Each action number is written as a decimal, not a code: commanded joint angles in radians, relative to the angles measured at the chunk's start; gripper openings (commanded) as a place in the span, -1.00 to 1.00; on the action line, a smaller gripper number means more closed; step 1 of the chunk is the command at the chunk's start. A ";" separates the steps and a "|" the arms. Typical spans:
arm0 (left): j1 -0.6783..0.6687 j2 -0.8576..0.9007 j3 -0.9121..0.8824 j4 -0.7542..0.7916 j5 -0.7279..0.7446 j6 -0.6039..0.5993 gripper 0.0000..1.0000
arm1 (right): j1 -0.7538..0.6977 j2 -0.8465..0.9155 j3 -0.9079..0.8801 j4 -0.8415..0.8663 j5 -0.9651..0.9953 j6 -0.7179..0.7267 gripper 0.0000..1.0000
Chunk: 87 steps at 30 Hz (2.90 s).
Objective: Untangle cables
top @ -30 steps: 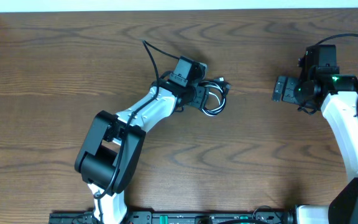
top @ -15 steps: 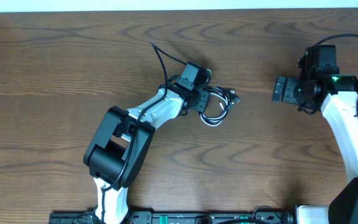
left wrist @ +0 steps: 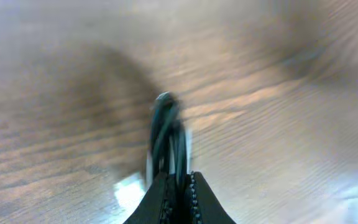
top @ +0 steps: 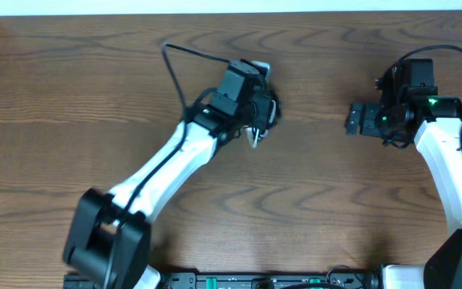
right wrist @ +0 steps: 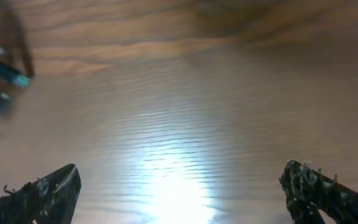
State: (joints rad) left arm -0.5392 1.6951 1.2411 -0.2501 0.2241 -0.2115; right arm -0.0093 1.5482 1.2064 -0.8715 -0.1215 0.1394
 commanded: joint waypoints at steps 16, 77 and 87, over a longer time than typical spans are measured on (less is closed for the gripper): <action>0.029 -0.078 0.008 0.181 0.573 -0.296 -0.85 | 0.018 -0.008 0.000 -0.077 -0.640 -0.459 0.86; 0.120 -0.113 0.008 -0.083 0.536 -0.043 0.14 | 0.013 -0.005 -0.010 0.108 -0.310 -0.162 -0.98; 0.085 -0.098 0.008 0.048 0.552 -0.044 0.28 | 0.140 -0.005 -0.010 0.090 -0.335 -0.164 -0.98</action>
State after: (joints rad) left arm -0.4362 1.6024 1.2411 -0.2256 0.7475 -0.2790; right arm 0.0921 1.5440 1.1954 -0.7841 -0.4206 -0.0113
